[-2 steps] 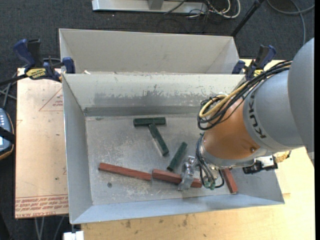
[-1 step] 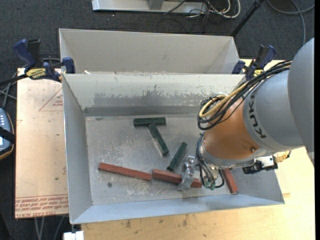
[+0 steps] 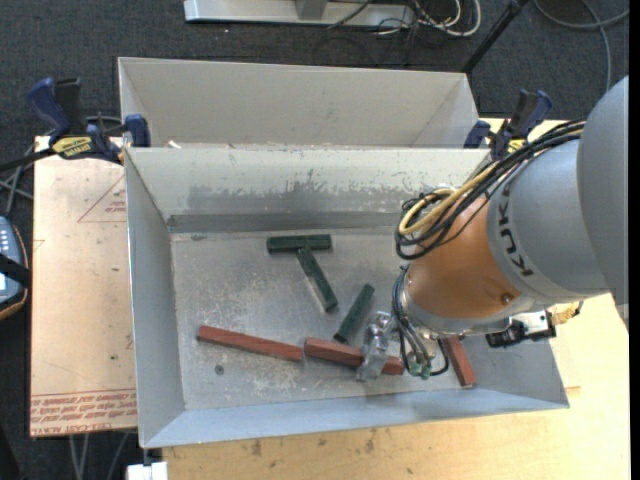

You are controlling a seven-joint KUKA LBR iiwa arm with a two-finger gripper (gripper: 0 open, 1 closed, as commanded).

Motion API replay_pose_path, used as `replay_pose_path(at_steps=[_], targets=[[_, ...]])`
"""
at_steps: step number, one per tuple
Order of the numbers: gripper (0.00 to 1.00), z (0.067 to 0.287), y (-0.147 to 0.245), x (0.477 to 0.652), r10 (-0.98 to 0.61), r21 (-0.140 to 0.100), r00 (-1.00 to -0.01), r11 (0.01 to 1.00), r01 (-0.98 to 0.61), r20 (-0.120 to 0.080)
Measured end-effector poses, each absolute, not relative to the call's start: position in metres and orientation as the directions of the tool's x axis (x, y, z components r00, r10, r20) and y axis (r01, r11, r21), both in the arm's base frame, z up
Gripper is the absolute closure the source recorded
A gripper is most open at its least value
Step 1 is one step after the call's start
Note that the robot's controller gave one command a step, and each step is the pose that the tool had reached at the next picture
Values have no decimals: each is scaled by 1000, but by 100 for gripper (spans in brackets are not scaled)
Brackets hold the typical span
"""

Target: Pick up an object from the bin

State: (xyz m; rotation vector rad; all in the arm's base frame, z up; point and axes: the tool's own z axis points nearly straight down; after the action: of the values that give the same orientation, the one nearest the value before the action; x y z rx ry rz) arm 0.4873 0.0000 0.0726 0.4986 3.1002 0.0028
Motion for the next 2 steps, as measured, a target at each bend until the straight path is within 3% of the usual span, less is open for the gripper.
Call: replay_pose_path(at_steps=[2], targets=[[100,102,0,484,313,-2,-950,950,313,10]])
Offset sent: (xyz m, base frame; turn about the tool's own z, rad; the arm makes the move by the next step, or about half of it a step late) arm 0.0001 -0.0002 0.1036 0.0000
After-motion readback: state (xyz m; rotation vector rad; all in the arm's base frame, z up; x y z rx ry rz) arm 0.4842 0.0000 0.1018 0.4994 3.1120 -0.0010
